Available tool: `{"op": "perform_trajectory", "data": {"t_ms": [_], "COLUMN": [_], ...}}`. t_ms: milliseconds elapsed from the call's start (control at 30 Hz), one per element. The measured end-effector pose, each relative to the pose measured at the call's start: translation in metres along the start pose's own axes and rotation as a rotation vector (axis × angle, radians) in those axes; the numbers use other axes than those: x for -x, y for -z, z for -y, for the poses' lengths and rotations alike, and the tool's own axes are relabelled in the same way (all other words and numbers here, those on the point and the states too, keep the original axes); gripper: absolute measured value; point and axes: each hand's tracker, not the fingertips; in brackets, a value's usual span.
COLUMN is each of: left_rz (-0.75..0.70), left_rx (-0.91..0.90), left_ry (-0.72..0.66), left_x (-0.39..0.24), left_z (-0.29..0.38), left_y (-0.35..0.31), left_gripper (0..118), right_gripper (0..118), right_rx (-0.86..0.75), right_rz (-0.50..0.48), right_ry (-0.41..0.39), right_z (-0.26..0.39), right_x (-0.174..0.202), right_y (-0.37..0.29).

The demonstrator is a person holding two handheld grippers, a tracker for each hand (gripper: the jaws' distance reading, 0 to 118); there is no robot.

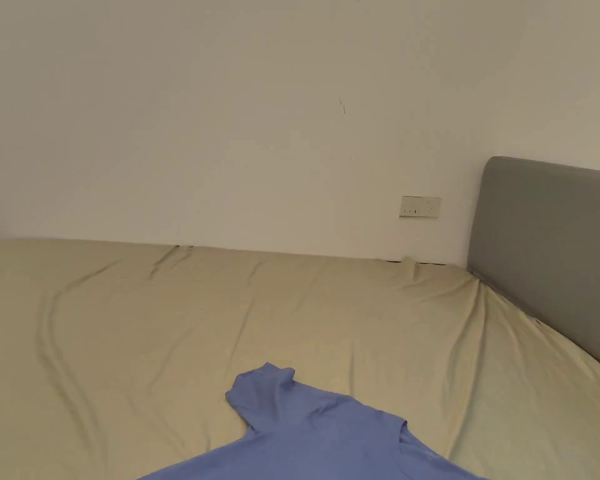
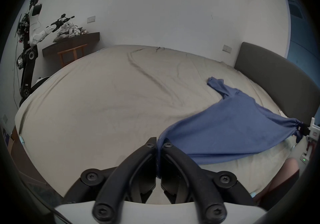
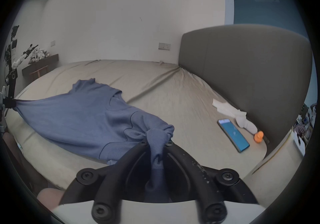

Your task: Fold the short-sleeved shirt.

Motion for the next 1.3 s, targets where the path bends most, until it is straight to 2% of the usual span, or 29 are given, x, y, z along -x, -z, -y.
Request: {"op": "perform_trajectory", "data": {"t_ms": [100,133,167,200,233,267,300,367,400,433,467,500,533,600,633,667,733,767,833,867,933,1000,1033,1067,1100,1133,1167,1200,1300], "left_rz": [-0.027,-0.034,-0.038,-0.092,-0.106,-0.088,-0.073,-0.089,-0.116,-0.104,-0.102,-0.101,-0.108,-0.179,-0.149,-0.079,-0.07,-0.074,-0.095,-0.107,-0.081,-0.082,-0.051,-0.014,-0.024,-0.012,0.02,0.048,0.02], "left_rx": [-0.006,-0.002,-0.001,-0.029,-0.097,-0.147,-0.173,-0.195,-0.21,-0.276,-0.287,-0.26,-0.249,-0.271,-0.28,-0.285,-0.268,-0.264,-0.244,-0.223,-0.154,-0.114,-0.057,-0.006,0.018,0.05,0.106,0.159,0.165], "left_ry": [0.062,0.071,0.073,0.086,0.103,0.1,0.076,0.057,0.063,0.037,0.029,0.044,0.07,0.097,0.078,0.058,0.018,0.031,0.053,0.045,0.026,0.025,0.037,0.024,-0.017,-0.027,-0.022,-0.031,-0.028], "left_x": [-0.003,-0.005,-0.006,-0.008,-0.011,-0.011,-0.012,-0.017,-0.02,-0.022,-0.027,-0.035,-0.044,-0.056,-0.057,-0.056,-0.054,-0.048,-0.039,-0.034,-0.024,-0.011,-0.007,0.0,0.007,0.011,0.015,0.019,0.016], "left_z": [0.005,0.006,0.006,0.005,0.007,0.004,-0.001,-0.009,-0.012,-0.013,-0.014,-0.017,-0.019,-0.019,-0.019,-0.018,-0.013,-0.009,0.002,0.007,0.012,0.013,0.011,0.008,0.007,0.005,0.004,0.004,0.009], "left_y": [0.008,0.011,0.012,0.008,-0.001,-0.01,-0.022,-0.047,-0.063,-0.077,-0.089,-0.098,-0.105,-0.121,-0.125,-0.129,-0.132,-0.126,-0.119,-0.115,-0.101,-0.083,-0.069,-0.054,-0.039,-0.022,-0.006,0.011,0.049], "left_gripper": [3,14,41,92,117,118,114,113,106,90,59,6,1,0,0,0,0,0,0,0,0,0,0,9,52,89,112,115,93], "right_gripper": [12,14,20,48,78,103,118,115,106,87,61,18,6,5,3,3,3,2,2,2,1,2,2,2,2,2,2,2,2], "right_rx": [0.036,0.066,0.084,0.097,0.105,0.109,0.085,0.011,-0.026,-0.044,-0.061,-0.087,-0.132,-0.201,-0.233,-0.255,-0.313,-0.317,-0.323,-0.342,-0.32,-0.262,-0.244,-0.222,-0.203,-0.199,-0.201,-0.191,-0.171], "right_rz": [0.021,0.013,0.019,0.044,0.082,0.133,0.139,0.062,0.036,0.032,0.029,0.004,-0.04,-0.073,-0.071,-0.119,-0.235,-0.227,-0.269,-0.272,-0.274,-0.361,-0.37,-0.382,-0.398,-0.402,-0.398,-0.397,-0.41], "right_ry": [0.0,0.009,0.008,0.004,-0.018,-0.051,-0.053,0.025,0.062,0.084,0.088,0.081,0.056,0.045,0.061,0.084,0.13,0.104,-0.034,-0.068,-0.057,-0.038,-0.019,-0.008,-0.004,-0.009,-0.015,-0.027,-0.022], "right_z": [0.012,0.017,0.021,0.023,0.025,0.023,0.019,0.004,-0.007,-0.018,-0.027,-0.037,-0.046,-0.058,-0.063,-0.067,-0.067,-0.067,-0.068,-0.066,-0.065,-0.065,-0.063,-0.061,-0.061,-0.06,-0.058,-0.058,-0.058], "right_x": [0.002,0.0,-0.001,0.0,0.001,0.003,0.003,0.0,0.006,0.011,0.019,0.028,0.043,0.066,0.08,0.09,0.109,0.119,0.139,0.146,0.159,0.165,0.166,0.166,0.168,0.169,0.171,0.173,0.174], "right_y": [0.015,0.022,0.026,0.027,0.026,0.022,0.015,-0.007,-0.024,-0.035,-0.045,-0.056,-0.068,-0.082,-0.09,-0.096,-0.102,-0.103,-0.1,-0.099,-0.098,-0.092,-0.088,-0.085,-0.083,-0.082,-0.081,-0.082,-0.08]}}
